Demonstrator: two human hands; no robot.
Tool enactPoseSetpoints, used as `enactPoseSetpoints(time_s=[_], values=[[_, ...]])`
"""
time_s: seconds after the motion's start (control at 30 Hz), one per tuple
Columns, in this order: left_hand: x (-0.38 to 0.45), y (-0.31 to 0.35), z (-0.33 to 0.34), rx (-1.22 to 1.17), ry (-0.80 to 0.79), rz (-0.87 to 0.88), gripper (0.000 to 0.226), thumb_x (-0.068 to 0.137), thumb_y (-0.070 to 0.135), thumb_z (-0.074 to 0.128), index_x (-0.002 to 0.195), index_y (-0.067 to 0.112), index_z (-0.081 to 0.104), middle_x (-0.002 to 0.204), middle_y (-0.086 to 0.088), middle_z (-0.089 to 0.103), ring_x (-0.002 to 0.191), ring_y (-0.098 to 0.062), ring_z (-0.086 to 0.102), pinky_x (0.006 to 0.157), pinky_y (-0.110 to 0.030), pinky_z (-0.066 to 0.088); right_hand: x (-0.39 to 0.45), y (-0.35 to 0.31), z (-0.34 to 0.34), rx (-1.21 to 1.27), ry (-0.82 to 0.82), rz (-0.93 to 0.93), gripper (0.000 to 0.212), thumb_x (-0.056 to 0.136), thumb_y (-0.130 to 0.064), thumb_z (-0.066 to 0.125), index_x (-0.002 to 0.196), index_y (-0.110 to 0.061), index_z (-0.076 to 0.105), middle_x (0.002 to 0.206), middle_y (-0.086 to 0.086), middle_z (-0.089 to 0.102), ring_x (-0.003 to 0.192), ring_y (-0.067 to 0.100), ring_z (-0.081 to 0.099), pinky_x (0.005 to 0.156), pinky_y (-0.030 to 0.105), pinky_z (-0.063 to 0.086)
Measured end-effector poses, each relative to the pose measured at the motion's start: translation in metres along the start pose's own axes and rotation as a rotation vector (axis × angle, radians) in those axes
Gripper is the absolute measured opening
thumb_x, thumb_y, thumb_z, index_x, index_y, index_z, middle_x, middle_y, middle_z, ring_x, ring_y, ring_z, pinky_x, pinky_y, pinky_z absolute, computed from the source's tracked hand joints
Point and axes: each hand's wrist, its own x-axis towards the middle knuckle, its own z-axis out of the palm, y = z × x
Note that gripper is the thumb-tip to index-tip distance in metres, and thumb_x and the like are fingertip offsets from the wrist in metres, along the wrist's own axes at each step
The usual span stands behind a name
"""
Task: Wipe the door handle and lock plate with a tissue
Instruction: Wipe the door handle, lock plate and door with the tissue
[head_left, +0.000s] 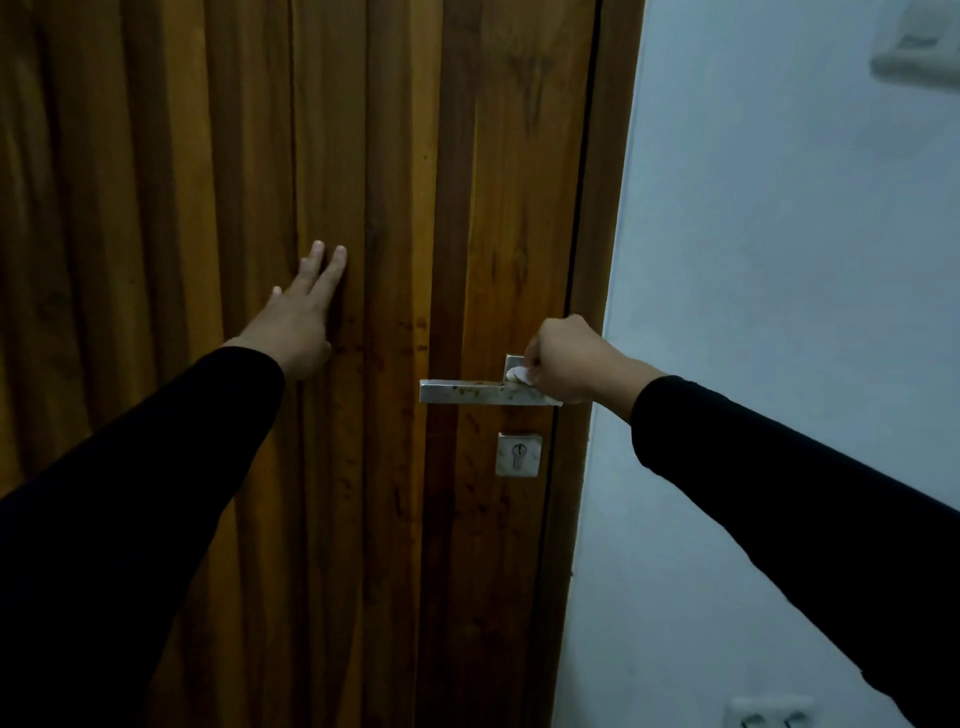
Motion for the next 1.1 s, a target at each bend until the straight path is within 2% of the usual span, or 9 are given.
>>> enactPoseSetpoints(time_s=[0.07, 0.1, 0.2, 0.27, 0.33, 0.5, 0.67, 0.8, 1.1], values=[[0.0, 0.0, 0.001, 0.006, 0.005, 0.003, 0.103, 0.082, -0.01, 0.052, 0.145, 0.034, -0.016, 0.153, 0.005, -0.026, 0.143, -0.02, -0.007, 0.116, -0.043, 0.004, 0.003, -0.006, 0.001, -0.023, -0.011, -0.002, 0.02, 0.092, -0.017, 0.053, 0.103, -0.004, 0.065, 0.104, 0.012, 0.064, 0.093, 0.025, 0.061, 0.078, 0.033, 0.056], [-0.001, 0.0, 0.001, 0.004, 0.006, 0.004, 0.103, 0.083, -0.01, 0.052, 0.145, 0.034, -0.016, 0.153, 0.005, -0.026, 0.143, -0.02, -0.007, 0.116, -0.043, 0.004, 0.004, -0.01, 0.002, -0.024, -0.013, -0.005, 0.02, 0.092, -0.017, 0.054, 0.102, -0.004, 0.064, 0.103, 0.011, 0.063, 0.091, 0.025, 0.062, 0.078, 0.034, 0.057], [0.0, -0.001, 0.0, -0.001, 0.006, 0.009, 0.102, 0.083, -0.01, 0.052, 0.146, 0.033, -0.015, 0.153, 0.005, -0.025, 0.143, -0.021, -0.005, 0.116, -0.043, 0.004, 0.006, -0.022, 0.002, -0.03, -0.008, -0.009, 0.018, 0.092, -0.02, 0.054, 0.095, -0.004, 0.062, 0.09, 0.009, 0.06, 0.072, 0.019, 0.061, 0.061, 0.028, 0.055], [0.001, -0.002, 0.0, -0.008, 0.0, 0.012, 0.102, 0.083, -0.01, 0.052, 0.146, 0.034, -0.016, 0.153, 0.005, -0.026, 0.144, -0.022, -0.005, 0.116, -0.045, 0.005, 0.008, -0.03, 0.001, -0.046, -0.025, -0.005, 0.017, 0.092, -0.022, 0.054, 0.09, -0.007, 0.059, 0.083, 0.007, 0.055, 0.062, 0.015, 0.053, 0.05, 0.022, 0.043], [0.001, -0.003, 0.001, -0.027, -0.008, 0.004, 0.103, 0.083, -0.009, 0.052, 0.145, 0.037, -0.016, 0.153, 0.007, -0.026, 0.143, -0.024, -0.006, 0.116, -0.046, 0.006, 0.01, -0.037, 0.0, -0.059, -0.041, 0.001, 0.014, 0.092, -0.022, 0.054, 0.085, -0.009, 0.056, 0.079, 0.005, 0.053, 0.06, 0.013, 0.05, 0.048, 0.02, 0.039], [0.0, -0.002, 0.001, -0.04, 0.004, 0.001, 0.1, 0.085, -0.009, 0.05, 0.145, 0.036, -0.016, 0.153, 0.006, -0.026, 0.143, -0.026, -0.007, 0.116, -0.045, 0.005, 0.017, -0.057, 0.003, -0.166, -0.058, -0.005, 0.032, 0.094, -0.023, 0.05, 0.065, -0.014, 0.038, 0.07, 0.002, 0.045, 0.053, 0.01, 0.043, 0.043, 0.018, 0.031], [0.001, -0.002, 0.001, -0.049, 0.0, -0.002, 0.101, 0.084, -0.009, 0.05, 0.145, 0.038, -0.016, 0.153, 0.007, -0.026, 0.143, -0.027, -0.006, 0.116, -0.046, 0.007, 0.022, -0.075, 0.008, -0.115, -0.1, -0.021, 0.011, 0.091, -0.018, 0.054, 0.083, -0.01, 0.055, 0.079, 0.002, 0.053, 0.059, 0.01, 0.05, 0.043, 0.017, 0.034], [0.0, -0.002, 0.002, -0.041, 0.02, 0.006, 0.1, 0.084, -0.01, 0.05, 0.146, 0.036, -0.015, 0.154, 0.006, -0.025, 0.143, -0.026, -0.007, 0.115, -0.044, 0.006, 0.024, -0.086, 0.008, -0.12, -0.118, -0.016, 0.029, 0.092, -0.017, 0.052, 0.066, -0.014, 0.04, 0.07, 0.001, 0.045, 0.054, 0.01, 0.044, 0.042, 0.017, 0.029], [0.004, -0.006, 0.005, -0.034, 0.041, 0.023, 0.101, 0.084, -0.009, 0.05, 0.145, 0.036, -0.016, 0.154, 0.005, -0.025, 0.143, -0.023, -0.007, 0.114, -0.043, 0.005, 0.019, -0.101, 0.011, -0.128, -0.059, -0.051, 0.038, 0.096, -0.024, 0.049, 0.062, -0.013, 0.034, 0.065, 0.002, 0.039, 0.051, 0.01, 0.038, 0.04, 0.018, 0.028]])
